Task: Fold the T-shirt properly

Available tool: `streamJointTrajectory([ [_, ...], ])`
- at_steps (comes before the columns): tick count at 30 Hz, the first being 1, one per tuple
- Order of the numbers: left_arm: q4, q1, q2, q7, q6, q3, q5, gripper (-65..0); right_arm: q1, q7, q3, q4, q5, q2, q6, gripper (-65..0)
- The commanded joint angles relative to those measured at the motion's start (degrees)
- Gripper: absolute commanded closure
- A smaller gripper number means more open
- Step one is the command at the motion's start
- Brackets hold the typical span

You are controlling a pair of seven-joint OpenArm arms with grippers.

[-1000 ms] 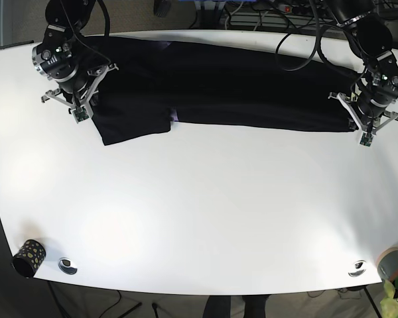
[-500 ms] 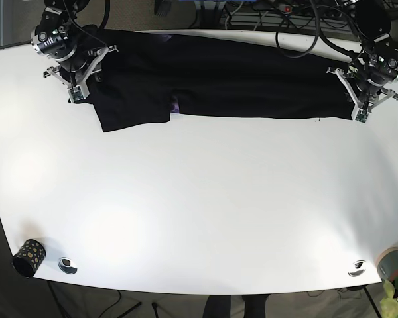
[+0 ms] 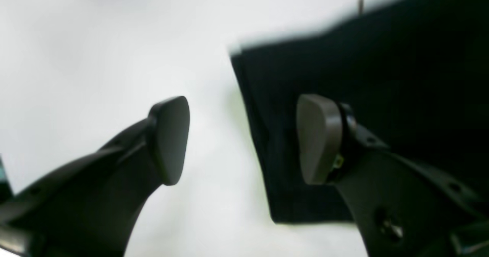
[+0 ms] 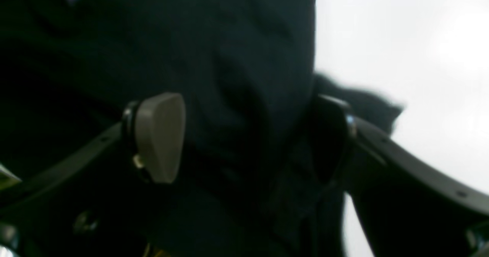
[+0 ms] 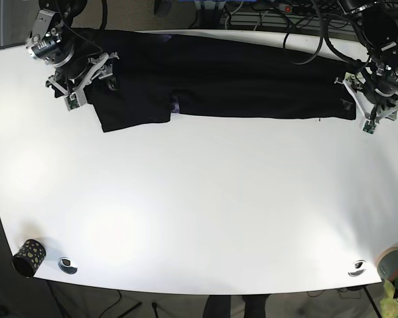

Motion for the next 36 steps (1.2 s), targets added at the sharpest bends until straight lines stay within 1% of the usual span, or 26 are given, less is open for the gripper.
streamJointTrajectory([
  [1,1.62,-0.21,-0.49,-0.17,0.10,-0.01,-0.18,-40.3,2.39,1.19,0.13,-0.27,1.41,1.02,-0.11,-48.2],
  [3,1.71,-1.62,-0.40,-0.17,0.10,0.60,-0.01,-40.3,5.56,0.57,-0.05,-2.38,1.41,1.29,-0.11,-48.2],
  [5,1.44,-2.41,-0.40,-0.08,0.10,1.39,0.08,-40.3,8.72,-1.98,0.04,-4.84,1.32,1.46,-0.11,-48.2],
  [7,1.27,-2.50,-0.31,-0.08,0.10,2.36,0.08,-40.3,12.94,-5.32,0.04,-8.18,0.18,2.61,-0.11,-48.0],
  [9,1.27,-2.41,0.21,-0.08,0.10,3.33,0.08,-40.3,15.49,-6.55,0.04,-10.90,-0.96,2.96,-0.11,-47.6],
  [13,1.18,-2.50,1.80,-0.08,0.10,4.12,0.43,-40.3,20.06,-6.81,-0.05,-17.15,-2.98,3.13,-0.11,-47.6],
  [16,-0.40,-2.41,2.59,-0.08,0.10,4.12,0.43,-40.3,21.99,-6.99,-0.13,-20.57,-3.42,3.05,-0.11,-47.6],
  [18,-1.72,-2.41,2.59,-0.26,0.10,4.12,0.43,-40.3,22.26,-7.07,-0.22,-21.45,-3.25,2.96,-0.11,-47.6],
  [20,-2.87,-2.32,2.67,-0.26,0.10,4.12,0.43,-40.3,22.26,-8.57,-0.93,-21.72,-3.25,2.87,0.15,-47.6],
  [24,-5.06,-1.62,2.50,-0.43,0.10,4.12,0.43,-40.3,22.08,-9.01,-3.39,-21.81,-3.25,1.55,0.06,-47.4],
  [29,-6.91,-1.53,2.41,-0.52,0.10,4.03,0.43,-40.3,22.17,-9.01,-3.47,-21.89,-3.86,-0.56,-0.11,-47.2],
  [32,-6.91,-1.53,2.32,-0.52,0.10,4.03,0.43,-40.3,22.35,-8.66,-3.56,-23.21,-3.86,-1.17,-0.11,-47.1],
  [33,-6.91,-1.53,2.06,-0.52,0.10,4.12,0.43,-40.3,22.43,-8.57,-3.56,-23.92,-3.86,-1.26,-0.11,-46.0],
  [34,-6.91,-1.53,1.97,-0.52,0.10,4.12,0.43,-40.3,22.61,-8.39,-3.56,-24.27,-3.86,-1.26,-0.11,-43.4],
  [35,-7.00,-1.53,1.97,-0.52,0.10,4.12,0.43,-40.3,22.79,-8.04,-3.56,-24.62,-3.86,-1.35,-0.11,-40.6],
  [36,-7.52,-1.53,1.97,-0.52,0.10,4.12,0.43,-40.3,22.87,-7.60,-3.56,-24.71,-3.86,-1.35,-0.11,-35.8],
])
